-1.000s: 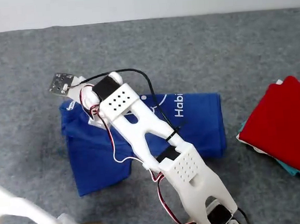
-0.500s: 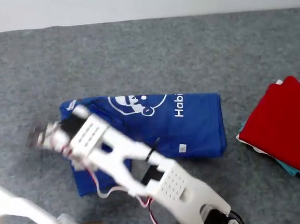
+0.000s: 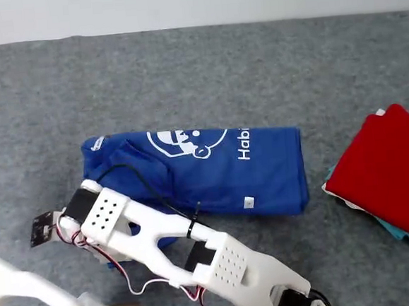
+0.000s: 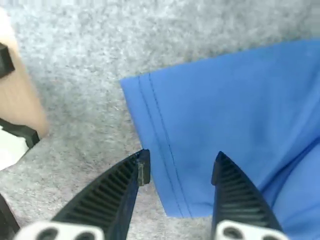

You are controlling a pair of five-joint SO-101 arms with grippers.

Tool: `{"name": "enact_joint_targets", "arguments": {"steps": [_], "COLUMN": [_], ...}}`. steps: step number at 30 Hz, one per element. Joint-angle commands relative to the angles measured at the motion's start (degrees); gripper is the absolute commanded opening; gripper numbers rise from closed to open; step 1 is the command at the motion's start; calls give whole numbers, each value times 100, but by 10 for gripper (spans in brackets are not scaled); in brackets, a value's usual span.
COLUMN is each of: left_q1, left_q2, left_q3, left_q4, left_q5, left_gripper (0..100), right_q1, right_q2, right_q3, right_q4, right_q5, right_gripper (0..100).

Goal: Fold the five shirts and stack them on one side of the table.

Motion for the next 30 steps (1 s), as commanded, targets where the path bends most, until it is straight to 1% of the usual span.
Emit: {"name": "enact_joint_targets", "arguments": {"steps": [1, 3, 6, 9, 14, 20, 30], "left_q1": [-26, -26, -26, -26, -18, -18, -18], "left_q2": [-167, -167, -158, -158, -176, -185, -158], "left_q3": [22, 31, 31, 31, 31, 31, 31], "left_q4": [-105, -105, -97, -97, -97, -97, -114], "left_q5": [-53, -53, -53, -53, -53, -53, -53], "left_gripper": [6, 6, 6, 6, 6, 6, 6], "right_q1": [-92, -92, -75, 13, 163, 215, 224], "right_q2": [22, 180, 418, 611, 787, 804, 787], "right_q3": [-18, -44, -44, -44, -44, -53, -62], "right_q4": [145, 145, 101, -22, -136, -145, -163], "right_q5": [105, 141, 431, 554, 791, 765, 747], "right_gripper": [213, 213, 212, 204, 110, 10, 10]}}
